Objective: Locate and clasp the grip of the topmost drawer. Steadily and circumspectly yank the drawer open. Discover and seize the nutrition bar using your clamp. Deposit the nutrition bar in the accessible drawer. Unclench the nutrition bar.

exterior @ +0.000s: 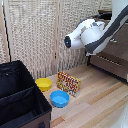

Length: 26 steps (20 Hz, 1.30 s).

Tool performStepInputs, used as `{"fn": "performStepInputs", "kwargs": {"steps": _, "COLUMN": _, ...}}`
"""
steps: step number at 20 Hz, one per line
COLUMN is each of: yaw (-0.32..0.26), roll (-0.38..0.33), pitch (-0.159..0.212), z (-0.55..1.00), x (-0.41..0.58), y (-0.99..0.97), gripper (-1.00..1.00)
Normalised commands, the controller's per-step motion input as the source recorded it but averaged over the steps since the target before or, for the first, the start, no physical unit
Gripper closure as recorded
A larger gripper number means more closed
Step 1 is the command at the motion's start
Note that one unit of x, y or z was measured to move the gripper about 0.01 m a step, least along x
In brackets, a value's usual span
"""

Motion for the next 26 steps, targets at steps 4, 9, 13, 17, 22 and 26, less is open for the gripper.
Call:
{"fn": "performStepInputs", "kwargs": {"steps": 4, "yaw": 0.004, "roll": 0.0, "pitch": 0.0, "z": -0.12, "x": 0.038, "y": 0.87, "gripper": 1.0}}
{"fn": "performStepInputs", "kwargs": {"steps": 9, "yaw": 0.013, "roll": 0.003, "pitch": 0.01, "z": -0.01, "x": 0.206, "y": 0.08, "gripper": -1.0}}
{"fn": "performStepInputs", "kwargs": {"steps": 13, "yaw": 0.0, "roll": 0.0, "pitch": 0.01, "z": -0.01, "x": 0.254, "y": 0.04, "gripper": -1.0}}
{"fn": "performStepInputs", "kwargs": {"steps": 17, "yaw": 0.0, "roll": 0.004, "pitch": 0.019, "z": 0.01, "x": 0.317, "y": 0.16, "gripper": -1.0}}
{"fn": "performStepInputs", "kwargs": {"steps": 22, "yaw": -0.012, "roll": 0.024, "pitch": 0.026, "z": 0.02, "x": 0.384, "y": 0.33, "gripper": -1.0}}
{"fn": "performStepInputs", "kwargs": {"steps": 26, "yaw": -0.055, "roll": 0.088, "pitch": -0.003, "z": 0.0, "x": 0.208, "y": 0.45, "gripper": -1.0}}
